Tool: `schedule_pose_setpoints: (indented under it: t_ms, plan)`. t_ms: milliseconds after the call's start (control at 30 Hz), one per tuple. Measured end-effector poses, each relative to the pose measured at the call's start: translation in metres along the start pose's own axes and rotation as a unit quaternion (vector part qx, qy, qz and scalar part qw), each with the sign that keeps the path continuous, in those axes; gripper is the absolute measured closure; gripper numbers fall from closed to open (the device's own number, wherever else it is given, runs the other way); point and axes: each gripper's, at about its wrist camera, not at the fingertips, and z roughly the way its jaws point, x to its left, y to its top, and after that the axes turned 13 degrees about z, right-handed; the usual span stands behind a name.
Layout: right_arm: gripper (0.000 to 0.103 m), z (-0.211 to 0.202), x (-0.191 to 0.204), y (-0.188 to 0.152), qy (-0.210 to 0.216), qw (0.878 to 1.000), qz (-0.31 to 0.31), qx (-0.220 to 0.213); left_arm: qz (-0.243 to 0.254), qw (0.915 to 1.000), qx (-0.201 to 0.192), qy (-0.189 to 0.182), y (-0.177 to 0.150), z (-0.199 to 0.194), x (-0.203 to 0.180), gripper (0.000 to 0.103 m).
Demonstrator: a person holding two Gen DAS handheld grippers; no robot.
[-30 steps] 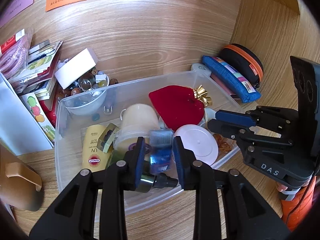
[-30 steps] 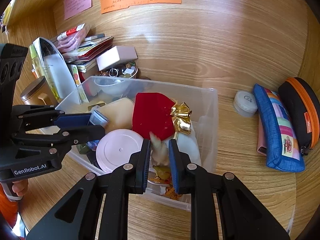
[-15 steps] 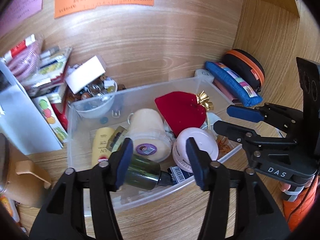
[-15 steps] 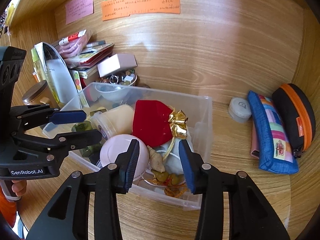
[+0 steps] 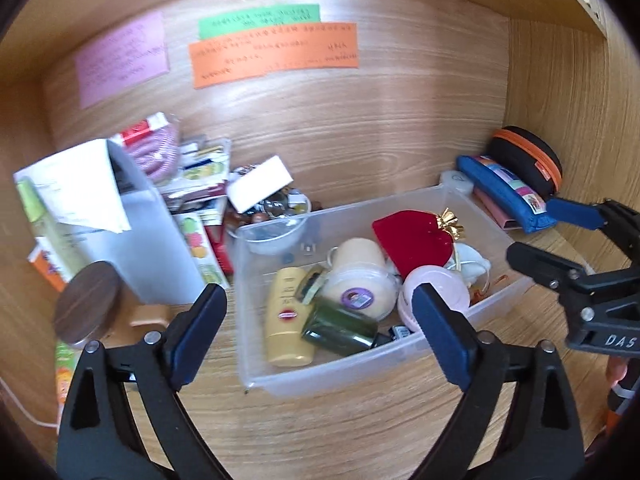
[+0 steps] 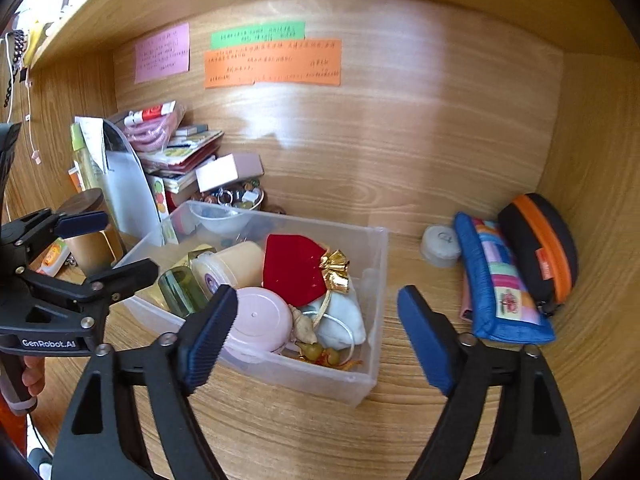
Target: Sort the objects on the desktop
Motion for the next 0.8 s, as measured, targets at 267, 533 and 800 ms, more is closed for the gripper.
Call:
schedule_pose_setpoints:
  t_ms: [267,533,800]
  plan:
    - [0.013,-0.033,0.006,-0.009,-0.015,0.999,0.025,-0.028,-0.029,0.9991,-0.016,0.028,-0.013,-0.031,0.004,0.003]
    - [0.000,-0.067,0.021,-0.031,-0.038,0.996,0.037,-0.075,-0.046,0.9980,-0.033,0.030,-0.030,-0.056,-0.002,0.003]
    - [0.000,-0.083,0.021,-0.046,-0.049,0.995,0.045,-0.079,-0.074,0.9963,-0.035,0.029,-0.049,-0.063,-0.002,0.002]
